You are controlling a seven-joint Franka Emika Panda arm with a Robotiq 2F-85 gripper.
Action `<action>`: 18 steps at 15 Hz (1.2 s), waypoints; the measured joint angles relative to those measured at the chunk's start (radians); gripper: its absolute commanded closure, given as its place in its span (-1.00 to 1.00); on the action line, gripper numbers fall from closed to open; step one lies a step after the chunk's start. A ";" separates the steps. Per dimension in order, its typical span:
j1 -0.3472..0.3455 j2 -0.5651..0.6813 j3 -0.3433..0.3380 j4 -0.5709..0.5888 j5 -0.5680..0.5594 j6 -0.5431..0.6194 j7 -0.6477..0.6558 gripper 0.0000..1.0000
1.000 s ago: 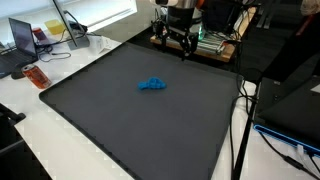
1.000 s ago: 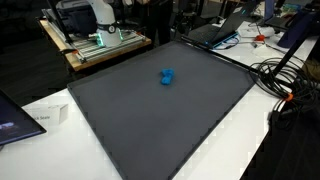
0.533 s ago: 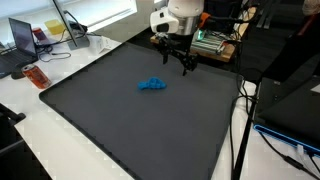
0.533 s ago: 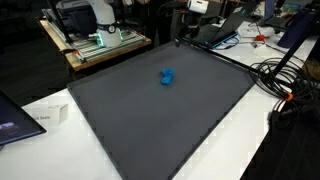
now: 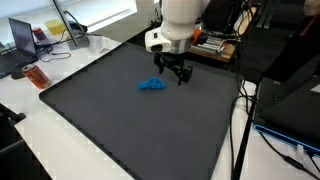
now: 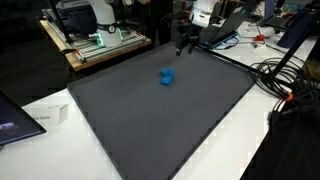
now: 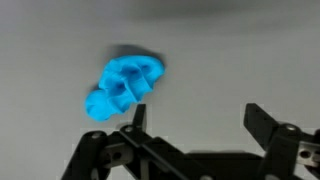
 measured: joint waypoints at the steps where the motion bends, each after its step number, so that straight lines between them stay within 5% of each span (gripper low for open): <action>1: -0.003 0.007 -0.007 0.010 0.005 0.000 -0.027 -1.00; 18: -0.176 0.086 -0.019 0.092 0.235 0.113 -0.553 -1.00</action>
